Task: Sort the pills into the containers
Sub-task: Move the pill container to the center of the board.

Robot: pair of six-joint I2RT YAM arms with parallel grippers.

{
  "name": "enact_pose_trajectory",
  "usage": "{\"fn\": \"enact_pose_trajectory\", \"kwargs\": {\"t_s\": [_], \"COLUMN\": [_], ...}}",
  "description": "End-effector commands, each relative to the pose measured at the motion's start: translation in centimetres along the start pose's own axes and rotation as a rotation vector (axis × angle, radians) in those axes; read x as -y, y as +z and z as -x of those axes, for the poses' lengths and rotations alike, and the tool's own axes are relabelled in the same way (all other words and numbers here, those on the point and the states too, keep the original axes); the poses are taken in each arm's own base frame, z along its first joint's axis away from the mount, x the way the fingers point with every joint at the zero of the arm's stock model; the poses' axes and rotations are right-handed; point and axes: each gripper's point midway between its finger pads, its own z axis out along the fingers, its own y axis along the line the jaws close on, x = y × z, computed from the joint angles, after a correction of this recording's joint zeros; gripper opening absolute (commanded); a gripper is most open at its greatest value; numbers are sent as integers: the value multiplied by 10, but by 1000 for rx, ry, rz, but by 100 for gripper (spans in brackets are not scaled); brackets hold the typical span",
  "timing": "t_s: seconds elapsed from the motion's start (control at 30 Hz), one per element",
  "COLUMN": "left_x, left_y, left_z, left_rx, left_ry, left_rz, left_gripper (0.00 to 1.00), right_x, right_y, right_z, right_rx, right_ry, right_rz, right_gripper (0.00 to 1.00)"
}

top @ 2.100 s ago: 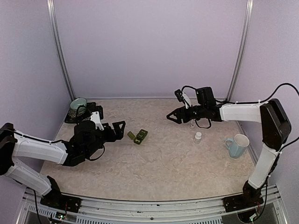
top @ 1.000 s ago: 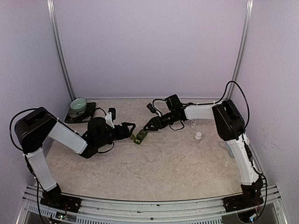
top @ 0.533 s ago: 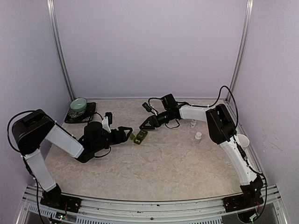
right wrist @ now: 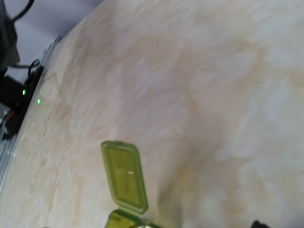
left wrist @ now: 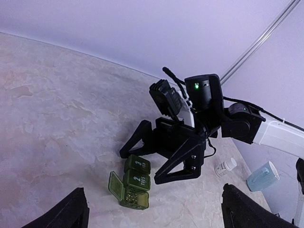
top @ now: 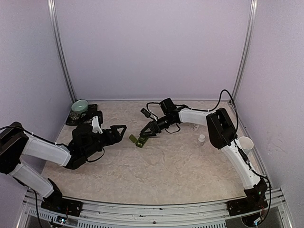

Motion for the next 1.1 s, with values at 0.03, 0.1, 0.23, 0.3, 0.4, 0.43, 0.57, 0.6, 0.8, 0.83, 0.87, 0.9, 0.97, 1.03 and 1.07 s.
{"fn": "enact_pose_trajectory", "kwargs": {"t_s": [0.03, 0.1, 0.23, 0.3, 0.4, 0.43, 0.57, 0.6, 0.8, 0.83, 0.87, 0.9, 0.97, 1.03, 1.07], "left_x": [-5, -4, -1, 0, 0, 0, 0, 0, 0, 1, 1, 1, 1, 1, 1], "left_y": [-12, -14, -16, -17, -17, -17, -16, -16, -17, -17, -18, -18, -19, -20, -21], "left_z": [0, 1, 1, 0, -2, -3, -5, -5, -5, -4, -3, -3, -1, 0, 0], "left_rx": [4, 10, 11, 10, 9, 7, 4, 3, 2, 4, 6, 7, 12, 16, 17], "left_ry": [23, 24, 30, 32, 32, 31, 30, 30, 35, 36, 37, 38, 38, 36, 36], "left_rz": [44, 44, 38, 34, 35, 34, 29, 28, 27, 27, 27, 28, 29, 30, 33], "left_gripper": [95, 95, 95, 95, 95, 95, 95, 95, 95, 95, 95, 95, 95, 95, 95], "right_x": [-5, -9, -21, -27, -34, -38, -46, -46, -43, -41, -38, -35, -32, -31, -30], "right_y": [17, 14, 8, 6, 4, 4, 14, 17, 12, 11, 9, 8, 5, 2, 0], "right_z": [-44, -52, -64, -71, -84, -87, -100, -102, -101, -105, -105, -104, -104, -101, -101], "right_rx": [-104, -112, -124, -133, -149, -152, -191, -201, -170, -171, -172, -170, -168, -152, -146], "right_ry": [35, 41, 42, 39, 34, 29, -47, -70, -156, -162, -172, -183, -194, -199, -191], "right_rz": [14, 14, 14, 15, 15, 17, -37, -65, -197, -219, -255, -288, -342, -387, -412], "right_gripper": [89, 88, 87, 87, 87, 87, 88, 88, 93, 93, 93, 93, 93, 93, 93]}}
